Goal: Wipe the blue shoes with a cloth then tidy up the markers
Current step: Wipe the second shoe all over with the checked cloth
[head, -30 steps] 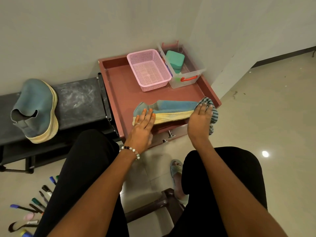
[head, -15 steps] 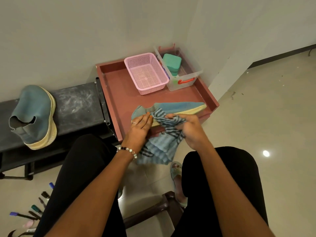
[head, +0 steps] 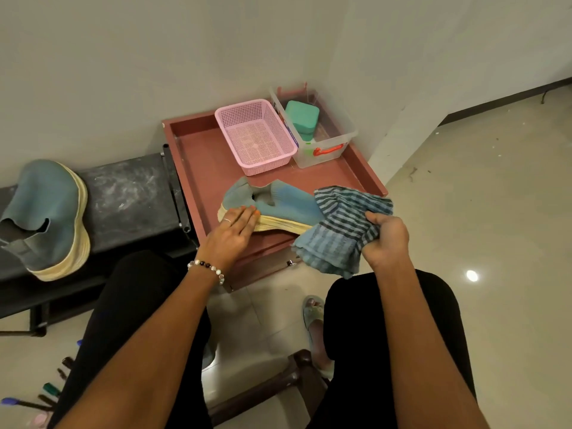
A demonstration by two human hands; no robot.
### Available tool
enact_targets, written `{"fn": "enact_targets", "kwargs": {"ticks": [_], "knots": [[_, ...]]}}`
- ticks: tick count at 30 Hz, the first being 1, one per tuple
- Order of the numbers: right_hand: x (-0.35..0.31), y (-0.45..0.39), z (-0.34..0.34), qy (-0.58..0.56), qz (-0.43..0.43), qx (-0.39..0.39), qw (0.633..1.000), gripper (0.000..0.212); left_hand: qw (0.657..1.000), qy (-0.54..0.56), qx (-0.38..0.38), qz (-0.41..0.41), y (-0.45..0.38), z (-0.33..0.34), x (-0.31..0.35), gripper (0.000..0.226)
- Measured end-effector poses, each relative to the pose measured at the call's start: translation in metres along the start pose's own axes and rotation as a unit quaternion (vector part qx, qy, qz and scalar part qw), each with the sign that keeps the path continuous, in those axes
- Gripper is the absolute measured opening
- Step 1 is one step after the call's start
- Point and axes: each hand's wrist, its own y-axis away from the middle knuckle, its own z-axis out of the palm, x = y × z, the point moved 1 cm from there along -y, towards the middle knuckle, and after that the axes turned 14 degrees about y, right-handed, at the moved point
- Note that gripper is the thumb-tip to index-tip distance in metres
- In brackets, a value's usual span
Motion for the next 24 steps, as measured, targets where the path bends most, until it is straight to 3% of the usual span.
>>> {"fn": "enact_targets", "kwargs": {"ticks": [5, 8, 12, 15, 17, 19, 20, 24], "knots": [[-0.006, -0.006, -0.008, -0.025, 0.002, 0.019, 1.0, 0.037, 0.997, 0.052, -0.027, -0.05, 0.015, 0.01, 0.027, 0.048], [0.001, 0.001, 0.0, -0.001, 0.012, 0.016, 1.0, 0.035, 0.987, 0.023, -0.108, -0.117, 0.02, 0.013, 0.035, 0.057], [0.007, 0.006, 0.01, -0.013, 0.002, -0.015, 1.0, 0.031, 0.978, 0.013, -0.148, -0.144, 0.015, 0.014, 0.04, 0.061], [0.007, 0.008, 0.015, -0.041, 0.0, -0.08, 0.996, 0.028, 0.969, 0.104, -0.149, -0.169, 0.01, -0.002, 0.042, 0.063], [0.008, 0.011, 0.019, -0.036, 0.011, -0.133, 0.99, 0.024, 0.95, 0.248, -0.074, -0.177, 0.007, -0.021, 0.046, 0.054], [0.011, 0.015, 0.026, -0.022, 0.028, -0.179, 0.983, 0.023, 0.89, 0.406, 0.028, -0.204, 0.003, -0.043, 0.051, 0.05], [0.015, 0.017, 0.03, -0.016, 0.039, -0.203, 0.978, 0.025, 0.838, 0.492, 0.06, -0.226, 0.001, -0.051, 0.054, 0.052], [0.026, 0.023, 0.044, 0.025, 0.053, -0.271, 0.961, 0.038, 0.627, 0.737, 0.062, -0.246, -0.004, -0.057, 0.066, 0.053]]}}
